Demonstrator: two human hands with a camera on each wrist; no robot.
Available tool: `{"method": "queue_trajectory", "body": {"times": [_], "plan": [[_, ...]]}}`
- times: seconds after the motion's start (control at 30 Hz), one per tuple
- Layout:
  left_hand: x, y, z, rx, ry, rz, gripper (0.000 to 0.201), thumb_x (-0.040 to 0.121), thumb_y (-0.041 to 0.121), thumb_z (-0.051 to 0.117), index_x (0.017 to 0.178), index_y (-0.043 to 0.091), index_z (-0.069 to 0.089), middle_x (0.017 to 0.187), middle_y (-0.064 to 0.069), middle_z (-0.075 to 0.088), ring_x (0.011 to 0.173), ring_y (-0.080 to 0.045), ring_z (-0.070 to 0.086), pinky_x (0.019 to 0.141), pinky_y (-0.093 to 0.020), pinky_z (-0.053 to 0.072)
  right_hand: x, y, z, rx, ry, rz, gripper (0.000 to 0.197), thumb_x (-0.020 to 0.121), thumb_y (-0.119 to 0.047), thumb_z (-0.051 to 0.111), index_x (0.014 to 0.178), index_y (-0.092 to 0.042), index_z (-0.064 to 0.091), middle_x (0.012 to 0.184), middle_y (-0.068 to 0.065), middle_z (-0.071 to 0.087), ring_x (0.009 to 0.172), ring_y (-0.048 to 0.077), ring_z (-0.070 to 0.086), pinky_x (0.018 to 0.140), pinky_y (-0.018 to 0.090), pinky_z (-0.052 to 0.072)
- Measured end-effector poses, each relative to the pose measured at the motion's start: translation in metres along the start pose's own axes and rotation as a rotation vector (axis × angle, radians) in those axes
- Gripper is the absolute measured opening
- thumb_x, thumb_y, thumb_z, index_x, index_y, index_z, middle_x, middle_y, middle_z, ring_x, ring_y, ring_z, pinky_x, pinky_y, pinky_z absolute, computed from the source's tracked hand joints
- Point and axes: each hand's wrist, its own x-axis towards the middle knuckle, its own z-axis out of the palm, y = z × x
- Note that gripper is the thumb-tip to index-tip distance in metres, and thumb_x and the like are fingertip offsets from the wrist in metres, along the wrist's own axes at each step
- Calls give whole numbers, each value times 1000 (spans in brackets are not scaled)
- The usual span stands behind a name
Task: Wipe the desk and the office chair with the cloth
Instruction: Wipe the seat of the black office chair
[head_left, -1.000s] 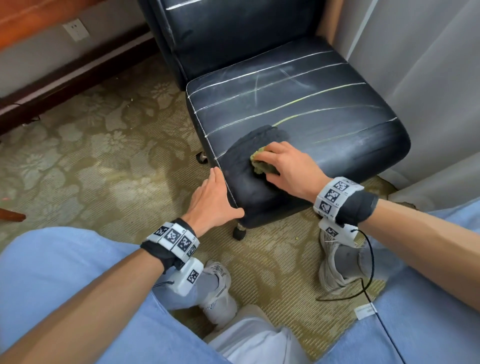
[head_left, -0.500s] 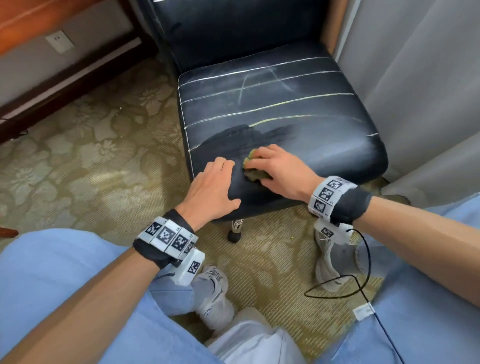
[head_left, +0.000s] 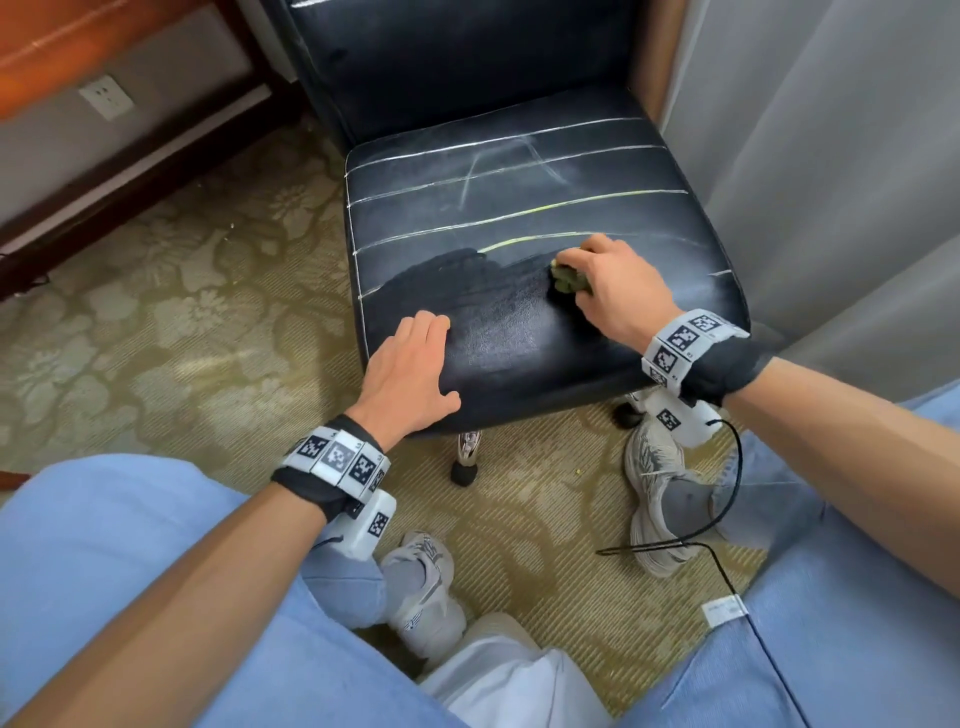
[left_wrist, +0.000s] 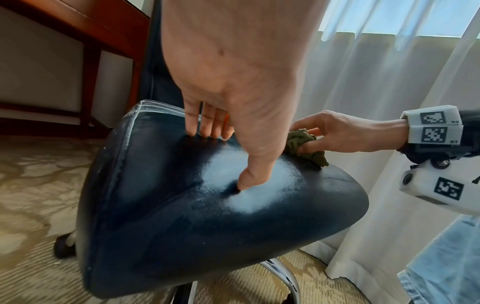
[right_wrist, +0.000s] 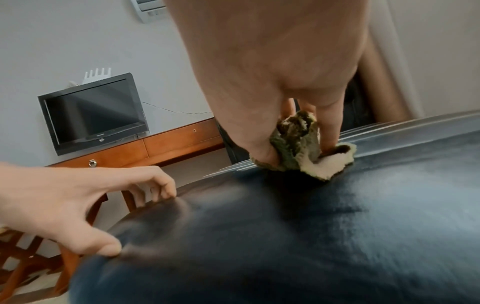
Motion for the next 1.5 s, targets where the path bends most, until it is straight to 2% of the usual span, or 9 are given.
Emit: {"method": "queue_trajectory", "body": {"times": [0.3, 0.43, 0.57, 0.7, 0.9, 1.1, 1.3, 1.4, 1.5], "plan": [[7, 15, -15, 156, -171, -16, 70, 80, 38, 82, 129, 10, 41, 128, -8, 43, 117, -26, 47, 87, -37, 46, -40, -29, 19, -69, -116, -345, 47, 90, -7, 65, 133, -25, 58, 129, 3, 51, 111, 30, 48, 74, 49, 57], [20, 25, -36, 149, -268, 62, 67, 85, 41, 77, 134, 10, 44, 130, -9, 44, 120, -29, 50, 83, -41, 48, -34, -21, 8, -58, -121, -317, 49, 92, -8, 64, 136, -29, 57, 128, 1, 52, 112, 27, 49, 75, 49, 57], [27, 42, -40, 54, -203, 248, 60, 89, 36, 74, 139, 20, 47, 132, -1, 48, 118, -24, 52, 87, -41, 51, -31, -5, -2, -24, -154, -279, 54, 91, -5, 63, 138, -31, 58, 135, -1, 52, 119, 25, 48, 84, 50, 55], [30, 52, -22, 148, -181, 273, 82, 81, 38, 81, 147, 17, 37, 141, -3, 42, 121, -26, 48, 90, -41, 52, -26, 22, -17, -5, -113, -164, 55, 88, 0, 58, 134, -30, 62, 132, 0, 55, 120, 28, 50, 83, 48, 55], [24, 39, -4, 175, -84, 325, 88, 73, 26, 79, 150, 13, 39, 151, -7, 42, 126, -28, 48, 90, -40, 51, -18, 54, -28, 60, 9, 59, 52, 84, -2, 59, 129, -28, 63, 124, 4, 57, 113, 34, 54, 86, 50, 54], [24, 24, -5, 128, -61, 326, 87, 72, 26, 84, 150, 17, 45, 154, -3, 46, 132, -26, 49, 94, -41, 52, -24, 14, -2, -26, -45, -188, 51, 78, -4, 62, 123, -28, 64, 119, -2, 59, 108, 29, 53, 82, 46, 54], [27, 14, -12, 140, -94, 259, 89, 75, 12, 81, 153, 22, 39, 156, 2, 42, 135, -24, 45, 94, -41, 51, -49, -14, 11, -150, -107, -448, 41, 90, -9, 60, 126, -30, 60, 129, -7, 53, 115, 23, 47, 59, 33, 47], [29, 6, -18, 173, -117, 239, 89, 77, 4, 77, 152, 26, 36, 156, 6, 40, 134, -22, 44, 91, -41, 50, -42, 2, 1, -140, -129, -421, 48, 87, -8, 64, 128, -34, 59, 133, -10, 51, 117, 22, 47, 63, 37, 52], [30, 0, -23, 201, -145, 215, 85, 80, 7, 75, 152, 28, 34, 156, 8, 38, 134, -22, 44, 91, -41, 49, -38, 30, -17, -79, -88, -264, 51, 84, -7, 64, 127, -33, 61, 131, -6, 55, 115, 26, 49, 78, 44, 55]]}}
